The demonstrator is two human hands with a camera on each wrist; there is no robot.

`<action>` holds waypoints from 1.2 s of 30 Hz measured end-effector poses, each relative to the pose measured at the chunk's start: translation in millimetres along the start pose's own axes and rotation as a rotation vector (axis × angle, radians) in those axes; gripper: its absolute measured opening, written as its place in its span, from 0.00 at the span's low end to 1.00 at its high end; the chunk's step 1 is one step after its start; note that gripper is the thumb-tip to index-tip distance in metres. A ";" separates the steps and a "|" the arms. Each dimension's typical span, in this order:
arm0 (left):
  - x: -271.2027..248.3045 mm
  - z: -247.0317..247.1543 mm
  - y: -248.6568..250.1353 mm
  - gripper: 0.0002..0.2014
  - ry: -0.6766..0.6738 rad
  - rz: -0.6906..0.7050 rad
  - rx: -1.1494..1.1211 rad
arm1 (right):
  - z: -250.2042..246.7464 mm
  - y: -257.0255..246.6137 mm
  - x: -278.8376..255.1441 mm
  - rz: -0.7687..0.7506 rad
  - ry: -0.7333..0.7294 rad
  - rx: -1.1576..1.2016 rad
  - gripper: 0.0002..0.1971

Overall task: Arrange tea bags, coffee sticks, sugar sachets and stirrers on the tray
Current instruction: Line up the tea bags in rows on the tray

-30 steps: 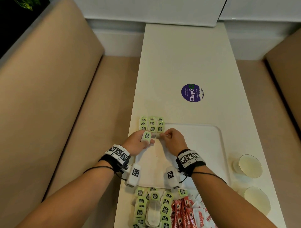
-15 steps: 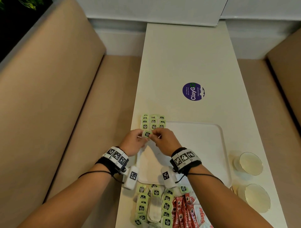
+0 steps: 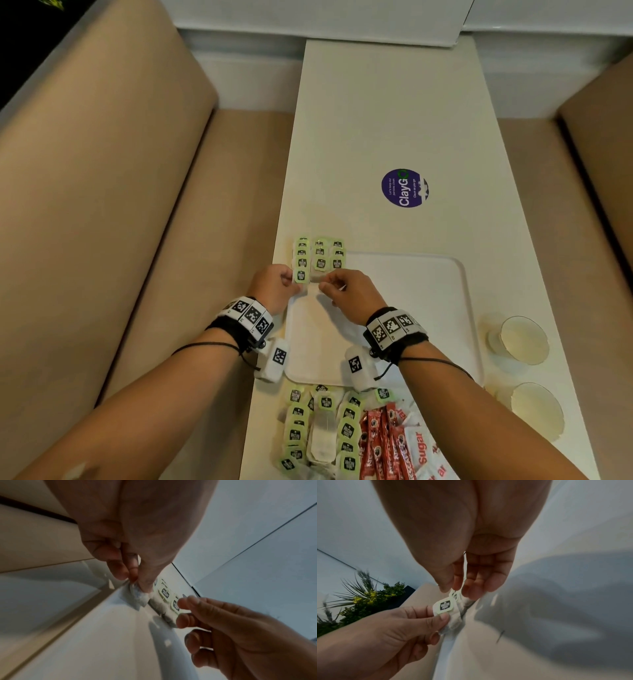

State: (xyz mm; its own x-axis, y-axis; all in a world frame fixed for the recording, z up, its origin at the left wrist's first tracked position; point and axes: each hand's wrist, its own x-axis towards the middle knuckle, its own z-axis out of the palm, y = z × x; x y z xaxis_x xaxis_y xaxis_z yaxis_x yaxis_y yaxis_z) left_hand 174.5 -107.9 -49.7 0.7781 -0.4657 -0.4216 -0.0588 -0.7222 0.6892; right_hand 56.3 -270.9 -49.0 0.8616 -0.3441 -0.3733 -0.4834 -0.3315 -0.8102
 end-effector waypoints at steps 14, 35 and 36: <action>11.9 2.3 -3.2 0.17 0.090 -0.030 -0.013 | -15.7 21.5 16.9 0.118 0.168 -0.148 0.23; 13.0 -0.1 -4.3 0.18 -0.079 0.177 0.212 | -13.2 9.3 30.5 0.081 0.105 -0.184 0.14; 13.5 0.1 -1.5 0.19 -0.076 0.189 0.223 | -13.8 9.7 31.0 0.082 0.104 -0.173 0.15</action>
State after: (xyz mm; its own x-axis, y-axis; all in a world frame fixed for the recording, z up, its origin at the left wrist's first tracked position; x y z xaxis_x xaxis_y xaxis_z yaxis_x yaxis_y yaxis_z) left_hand 185.0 -113.2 -56.4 0.6916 -0.6334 -0.3473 -0.3407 -0.7099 0.6164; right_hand 76.1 -296.9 -62.3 0.8017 -0.4623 -0.3788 -0.5786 -0.4413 -0.6859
